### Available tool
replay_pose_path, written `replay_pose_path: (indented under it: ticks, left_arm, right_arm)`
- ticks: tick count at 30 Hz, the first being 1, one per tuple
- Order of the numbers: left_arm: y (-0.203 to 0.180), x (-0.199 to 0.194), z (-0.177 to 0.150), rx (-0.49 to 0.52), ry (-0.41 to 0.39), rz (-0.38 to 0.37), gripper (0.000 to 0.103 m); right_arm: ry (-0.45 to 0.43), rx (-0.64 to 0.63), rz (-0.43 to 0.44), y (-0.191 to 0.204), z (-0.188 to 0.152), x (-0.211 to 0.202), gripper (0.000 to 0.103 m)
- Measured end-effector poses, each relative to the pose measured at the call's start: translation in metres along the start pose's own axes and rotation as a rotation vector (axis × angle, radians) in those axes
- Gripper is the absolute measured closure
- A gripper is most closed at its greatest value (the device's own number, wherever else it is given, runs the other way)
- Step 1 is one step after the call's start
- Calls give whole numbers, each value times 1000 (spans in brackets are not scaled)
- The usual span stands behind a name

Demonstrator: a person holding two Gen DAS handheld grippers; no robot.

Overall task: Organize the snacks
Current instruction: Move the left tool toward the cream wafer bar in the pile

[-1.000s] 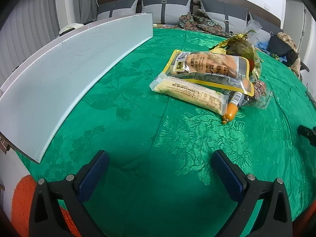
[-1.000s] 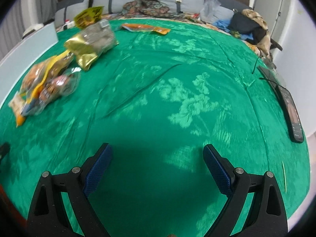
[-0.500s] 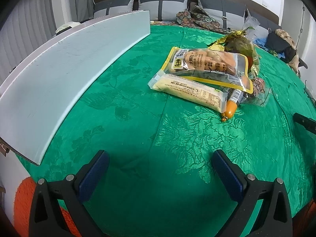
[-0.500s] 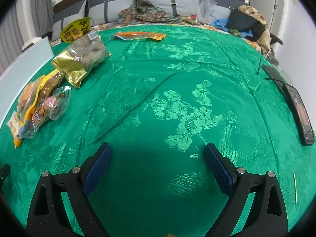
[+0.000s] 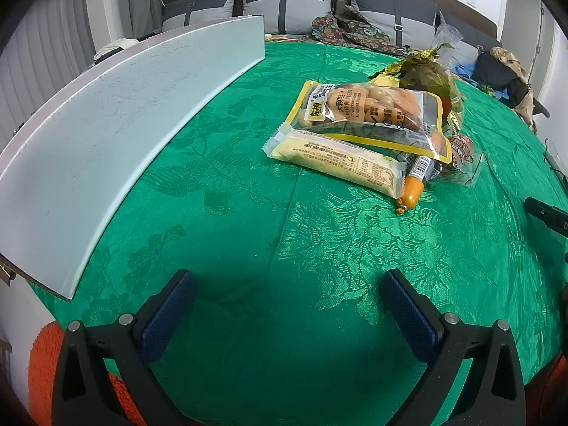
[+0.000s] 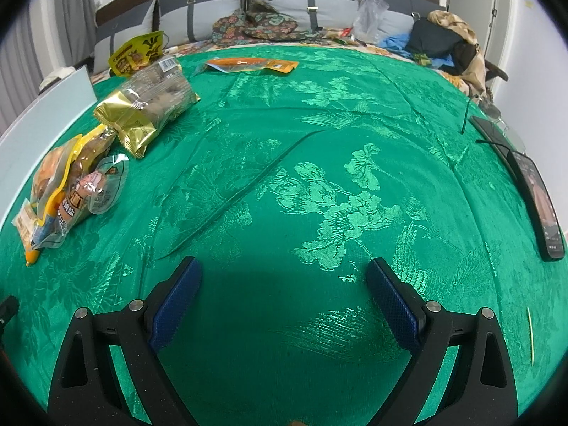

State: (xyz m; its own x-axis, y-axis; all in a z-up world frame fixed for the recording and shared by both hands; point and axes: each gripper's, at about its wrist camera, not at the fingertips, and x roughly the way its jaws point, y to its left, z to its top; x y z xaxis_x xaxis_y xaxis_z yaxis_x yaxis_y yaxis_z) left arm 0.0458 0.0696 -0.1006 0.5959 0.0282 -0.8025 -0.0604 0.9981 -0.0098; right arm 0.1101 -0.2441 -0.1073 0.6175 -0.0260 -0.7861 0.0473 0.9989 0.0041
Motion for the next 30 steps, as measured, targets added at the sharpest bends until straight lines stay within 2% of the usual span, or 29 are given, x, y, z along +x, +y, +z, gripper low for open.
replay_pose_path:
  ticks: [12,18,20,24,30]
  left_arm:
    - [0,0,0,2,2,-2,0]
    - [1,2,6,16,51,-22,0]
    - [5,3,11,15,79,-48,0]
    - [25,2,20,-50,106,-145,0]
    - [32,4,53,-53,108,-189,0]
  right_arm:
    - [0,0,0,0,0,0,6]
    - [0,0,0,0,-1,0,6]
    - [0,0,0,0,0,0,6]
    - [0,0,0,0,-1,0,6]
    - [0,1,1,0,-1,0,6]
